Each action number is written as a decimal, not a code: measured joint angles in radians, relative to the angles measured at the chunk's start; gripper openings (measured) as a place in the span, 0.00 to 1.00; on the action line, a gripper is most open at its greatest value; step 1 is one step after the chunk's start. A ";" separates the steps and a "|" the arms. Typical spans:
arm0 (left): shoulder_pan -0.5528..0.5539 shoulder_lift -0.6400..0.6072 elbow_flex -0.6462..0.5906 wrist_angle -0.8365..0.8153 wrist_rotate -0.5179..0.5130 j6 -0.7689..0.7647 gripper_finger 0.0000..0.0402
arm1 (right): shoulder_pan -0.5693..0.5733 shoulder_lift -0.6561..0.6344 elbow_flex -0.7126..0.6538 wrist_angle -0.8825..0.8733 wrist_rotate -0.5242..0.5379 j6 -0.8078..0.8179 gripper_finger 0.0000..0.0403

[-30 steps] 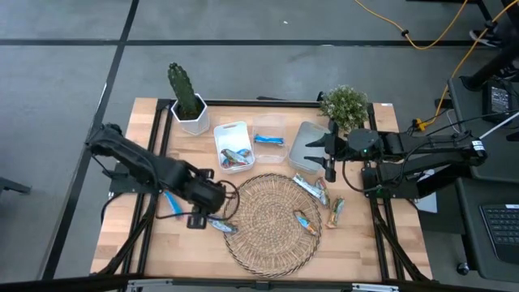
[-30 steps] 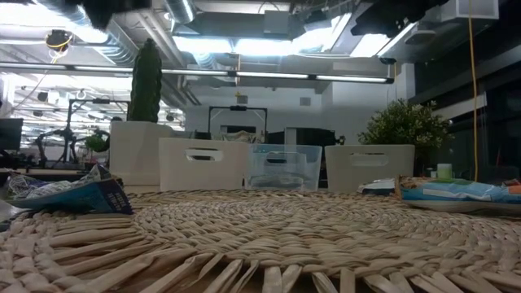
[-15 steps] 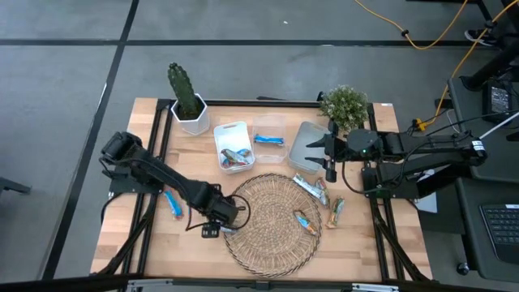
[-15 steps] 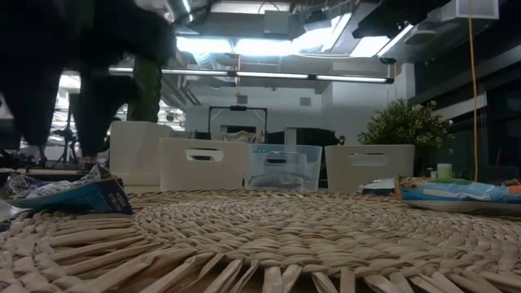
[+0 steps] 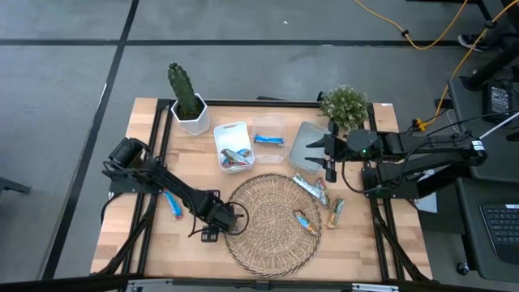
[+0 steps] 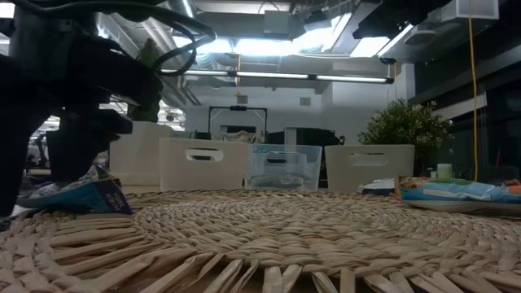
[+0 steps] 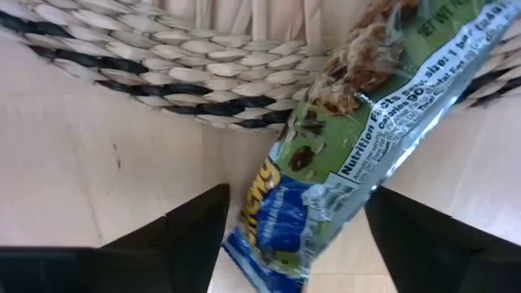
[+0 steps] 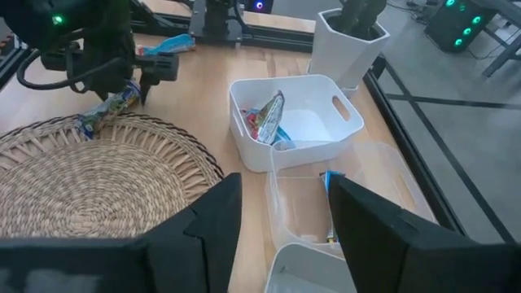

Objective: Pick and place Granola Bars by type
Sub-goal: Put the blue granola bar into the transparent bin

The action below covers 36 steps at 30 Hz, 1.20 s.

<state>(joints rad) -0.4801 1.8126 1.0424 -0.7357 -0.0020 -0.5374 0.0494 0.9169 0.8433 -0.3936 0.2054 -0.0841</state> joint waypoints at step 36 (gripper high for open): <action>0.033 -0.591 0.673 -0.509 -0.701 -0.146 0.05 | 0.000 0.000 0.000 0.002 0.003 0.001 0.46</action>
<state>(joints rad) -0.4470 1.2218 1.7158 -1.2448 -0.7030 -0.6835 0.0493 0.9169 0.8433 -0.3920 0.2089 -0.0830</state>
